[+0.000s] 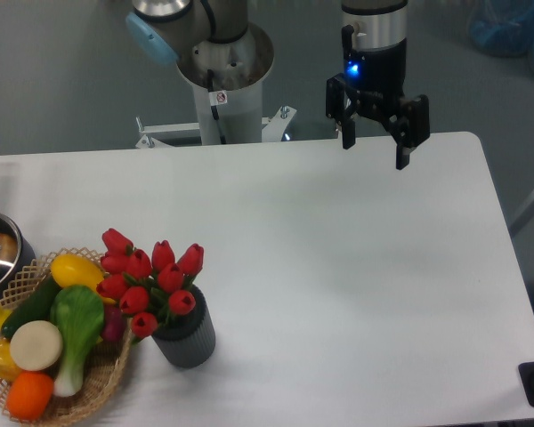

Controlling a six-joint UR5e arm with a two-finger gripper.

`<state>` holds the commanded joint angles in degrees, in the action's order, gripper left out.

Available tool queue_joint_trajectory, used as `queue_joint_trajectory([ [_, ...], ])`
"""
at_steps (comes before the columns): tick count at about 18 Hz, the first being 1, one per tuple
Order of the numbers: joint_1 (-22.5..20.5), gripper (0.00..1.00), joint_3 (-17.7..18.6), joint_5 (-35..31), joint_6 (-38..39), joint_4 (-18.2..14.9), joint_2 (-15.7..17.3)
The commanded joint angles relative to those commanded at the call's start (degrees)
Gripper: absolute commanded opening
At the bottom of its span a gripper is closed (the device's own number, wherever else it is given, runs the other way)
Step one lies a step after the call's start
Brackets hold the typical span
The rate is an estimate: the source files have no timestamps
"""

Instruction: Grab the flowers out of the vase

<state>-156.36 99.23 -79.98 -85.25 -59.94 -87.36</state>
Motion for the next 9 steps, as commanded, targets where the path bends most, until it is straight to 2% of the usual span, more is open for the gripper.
queue_joint_trajectory([
  [6, 0.3, 1.0, -0.1, 0.8, 0.3, 0.1, -0.2],
  [9, 0.3, 1.0, 0.0, 0.9, 3.9, 0.3, -0.1],
])
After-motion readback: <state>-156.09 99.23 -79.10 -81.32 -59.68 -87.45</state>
